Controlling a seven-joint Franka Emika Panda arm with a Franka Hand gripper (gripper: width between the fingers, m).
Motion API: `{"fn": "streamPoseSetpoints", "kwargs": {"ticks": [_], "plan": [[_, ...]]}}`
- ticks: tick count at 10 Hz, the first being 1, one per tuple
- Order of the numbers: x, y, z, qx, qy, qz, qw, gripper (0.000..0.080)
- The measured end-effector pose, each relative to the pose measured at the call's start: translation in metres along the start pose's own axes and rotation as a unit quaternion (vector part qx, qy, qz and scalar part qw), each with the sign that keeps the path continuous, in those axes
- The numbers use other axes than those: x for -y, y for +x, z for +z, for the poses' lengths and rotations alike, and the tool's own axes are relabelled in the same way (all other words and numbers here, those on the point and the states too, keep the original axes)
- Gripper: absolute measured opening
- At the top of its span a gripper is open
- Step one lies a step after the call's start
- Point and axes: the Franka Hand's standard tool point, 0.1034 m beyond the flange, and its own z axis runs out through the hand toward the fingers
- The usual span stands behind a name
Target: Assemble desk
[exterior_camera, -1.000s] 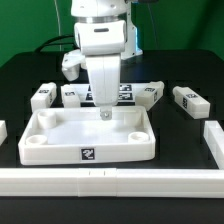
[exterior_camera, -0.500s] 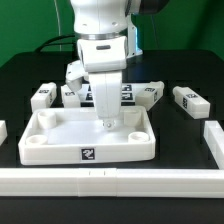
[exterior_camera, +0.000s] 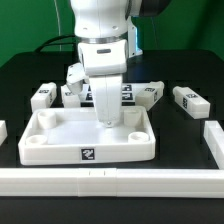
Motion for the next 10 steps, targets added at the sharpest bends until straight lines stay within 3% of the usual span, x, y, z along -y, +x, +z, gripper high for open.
{"fn": "streamPoseSetpoints", "kwargs": {"ticks": [1, 8, 10], "plan": [[0.000, 0.000, 0.000, 0.000, 0.000, 0.000, 1.000, 0.0072], [-0.001, 0.001, 0.000, 0.000, -0.002, 0.004, 1.000, 0.0058], [-0.006, 0.021, 0.000, -0.004, -0.003, 0.016, 1.000, 0.0058]]}}
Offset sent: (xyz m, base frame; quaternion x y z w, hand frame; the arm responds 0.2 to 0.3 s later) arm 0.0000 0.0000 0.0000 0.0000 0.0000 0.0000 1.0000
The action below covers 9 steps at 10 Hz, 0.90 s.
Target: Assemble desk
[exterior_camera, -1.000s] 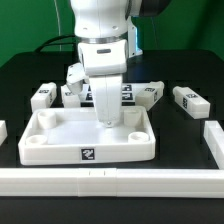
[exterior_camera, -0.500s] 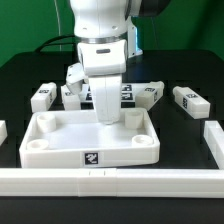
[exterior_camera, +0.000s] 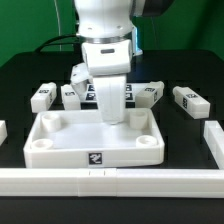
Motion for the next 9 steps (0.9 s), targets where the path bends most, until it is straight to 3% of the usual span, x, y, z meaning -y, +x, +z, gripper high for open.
{"fn": "streamPoseSetpoints", "kwargs": {"ticks": [6, 9], "plan": [[-0.033, 0.049, 0.001, -0.011, -0.014, 0.014, 1.000, 0.0058], [-0.046, 0.061, 0.002, -0.013, -0.017, 0.021, 1.000, 0.0058]]}}
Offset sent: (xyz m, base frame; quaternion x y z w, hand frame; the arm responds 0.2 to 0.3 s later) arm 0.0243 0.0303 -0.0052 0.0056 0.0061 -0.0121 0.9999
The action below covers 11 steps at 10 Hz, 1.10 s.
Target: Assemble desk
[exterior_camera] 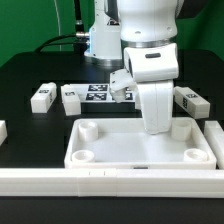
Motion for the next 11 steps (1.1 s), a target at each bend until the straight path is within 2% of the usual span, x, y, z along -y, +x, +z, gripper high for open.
{"fn": "streamPoseSetpoints", "kwargs": {"ticks": [2, 5, 7, 8, 9, 10, 11], "plan": [[-0.006, 0.010, 0.001, -0.001, 0.005, 0.015, 1.000, 0.0058], [-0.006, 0.011, 0.001, -0.001, 0.006, 0.019, 1.000, 0.0058], [-0.006, 0.010, 0.001, -0.001, 0.006, 0.020, 1.000, 0.0308], [-0.006, 0.008, 0.000, -0.001, 0.006, 0.020, 1.000, 0.0308], [-0.005, 0.003, -0.005, 0.001, 0.004, 0.022, 1.000, 0.0491], [-0.005, 0.003, -0.012, 0.002, 0.001, 0.032, 0.999, 0.0596], [-0.005, 0.005, -0.022, 0.004, -0.005, 0.040, 0.999, 0.0596]]}}
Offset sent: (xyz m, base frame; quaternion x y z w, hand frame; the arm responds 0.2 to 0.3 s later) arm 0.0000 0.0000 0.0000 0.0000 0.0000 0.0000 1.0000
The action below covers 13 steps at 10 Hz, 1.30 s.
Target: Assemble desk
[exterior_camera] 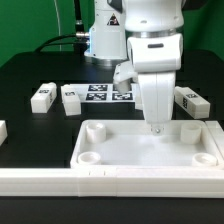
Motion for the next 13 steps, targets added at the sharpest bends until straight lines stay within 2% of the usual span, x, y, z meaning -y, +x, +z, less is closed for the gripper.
{"fn": "streamPoseSetpoints", "kwargs": {"ticks": [1, 3, 5, 6, 10, 11, 13], "plan": [[0.001, 0.003, -0.010, 0.001, -0.006, 0.009, 1.000, 0.0639], [0.003, 0.014, -0.027, 0.001, -0.018, 0.048, 0.999, 0.0646], [0.006, 0.044, -0.030, -0.006, -0.026, 0.101, 0.995, 0.0649], [0.007, 0.050, -0.025, -0.010, -0.030, 0.095, 0.995, 0.0649], [0.007, 0.047, -0.025, -0.011, -0.028, 0.133, 0.991, 0.0649], [0.008, 0.049, -0.025, -0.013, -0.026, 0.201, 0.979, 0.0649], [0.020, 0.057, -0.023, -0.015, -0.018, 0.339, 0.940, 0.0649]]}}
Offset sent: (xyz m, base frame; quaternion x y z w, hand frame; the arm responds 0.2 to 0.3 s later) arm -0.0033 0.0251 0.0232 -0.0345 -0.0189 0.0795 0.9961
